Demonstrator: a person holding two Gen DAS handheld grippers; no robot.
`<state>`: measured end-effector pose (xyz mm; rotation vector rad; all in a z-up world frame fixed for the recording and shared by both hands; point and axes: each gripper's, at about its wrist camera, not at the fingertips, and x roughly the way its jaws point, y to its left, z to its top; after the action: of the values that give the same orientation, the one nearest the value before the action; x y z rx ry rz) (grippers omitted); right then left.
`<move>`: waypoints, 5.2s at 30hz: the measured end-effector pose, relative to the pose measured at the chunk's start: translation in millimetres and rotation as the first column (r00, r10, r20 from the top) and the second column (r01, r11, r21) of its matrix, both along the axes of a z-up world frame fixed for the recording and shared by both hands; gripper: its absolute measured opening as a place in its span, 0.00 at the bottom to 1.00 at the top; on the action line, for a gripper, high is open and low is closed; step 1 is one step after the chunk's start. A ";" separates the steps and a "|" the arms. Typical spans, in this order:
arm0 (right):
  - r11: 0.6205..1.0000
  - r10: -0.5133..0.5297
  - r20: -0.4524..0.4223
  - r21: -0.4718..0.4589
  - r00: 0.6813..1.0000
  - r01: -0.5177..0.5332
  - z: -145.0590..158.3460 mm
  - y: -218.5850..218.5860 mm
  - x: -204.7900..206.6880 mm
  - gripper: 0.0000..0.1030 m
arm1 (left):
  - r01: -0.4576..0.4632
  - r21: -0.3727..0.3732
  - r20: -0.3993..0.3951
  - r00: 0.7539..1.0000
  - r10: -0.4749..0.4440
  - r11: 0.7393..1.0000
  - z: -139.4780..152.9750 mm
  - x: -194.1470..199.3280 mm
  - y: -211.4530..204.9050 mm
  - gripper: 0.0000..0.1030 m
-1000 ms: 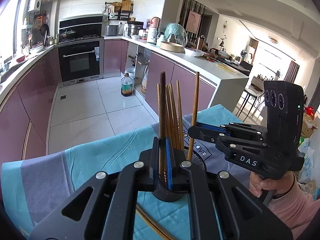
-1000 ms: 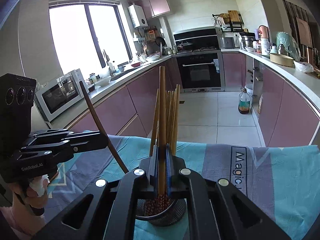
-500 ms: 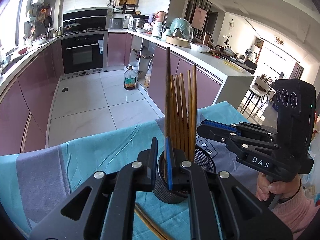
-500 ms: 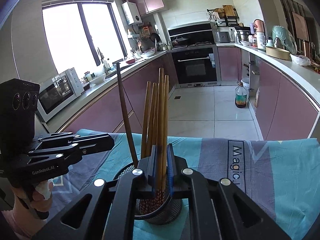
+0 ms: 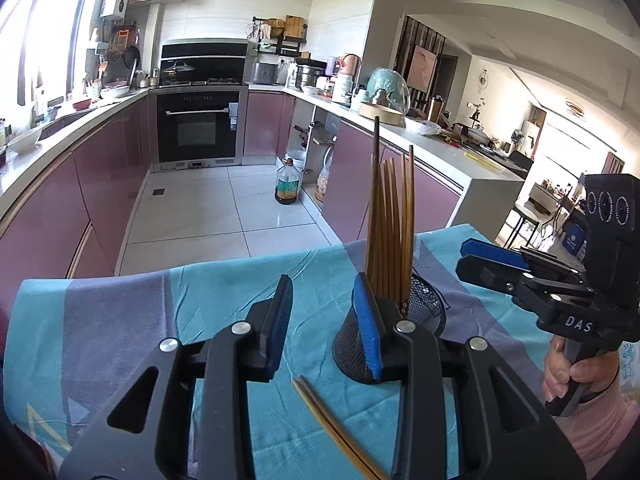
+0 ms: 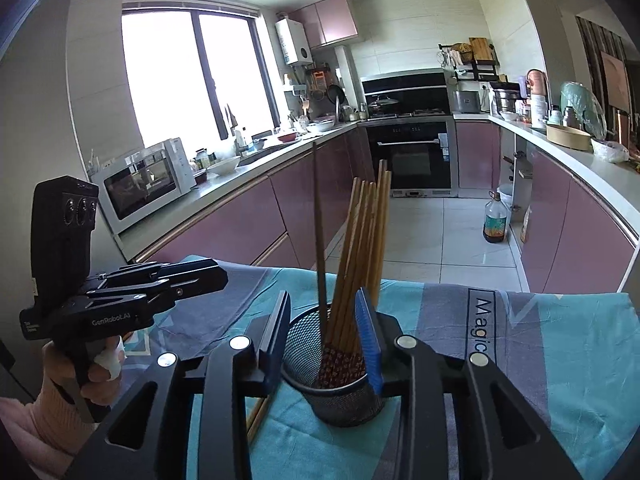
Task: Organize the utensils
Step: 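Open both tools to drop the chopsticks into the cup and withdraw, then move the left tool to a chopstick and close on it while the right tool grasps another, then lift both held bamboo chopsticks upright and carry them over the black mesh cup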
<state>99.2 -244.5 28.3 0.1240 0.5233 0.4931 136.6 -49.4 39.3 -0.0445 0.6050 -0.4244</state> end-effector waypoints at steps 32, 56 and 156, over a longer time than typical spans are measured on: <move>0.980 0.169 -0.263 -0.054 0.950 -0.190 -90.9 69.4 -33.3 0.38 | -0.103 0.083 -0.142 0.983 0.114 0.991 -83.0 -57.0 23.3 0.46; 0.992 0.109 -0.313 -0.032 0.943 -0.125 -106.8 48.9 -26.8 0.38 | 0.043 0.156 -0.279 0.960 0.002 0.987 -146.7 -54.4 -27.7 0.47; 0.956 0.077 -0.309 -0.248 0.948 -0.159 -116.1 92.5 -6.7 0.10 | -0.023 0.156 -0.299 0.952 0.069 0.988 -153.3 -35.0 -12.8 0.13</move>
<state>92.5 -152.1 -87.8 -0.0995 0.8919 0.5194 101.6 -62.1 -114.0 0.0215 0.9367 -0.3272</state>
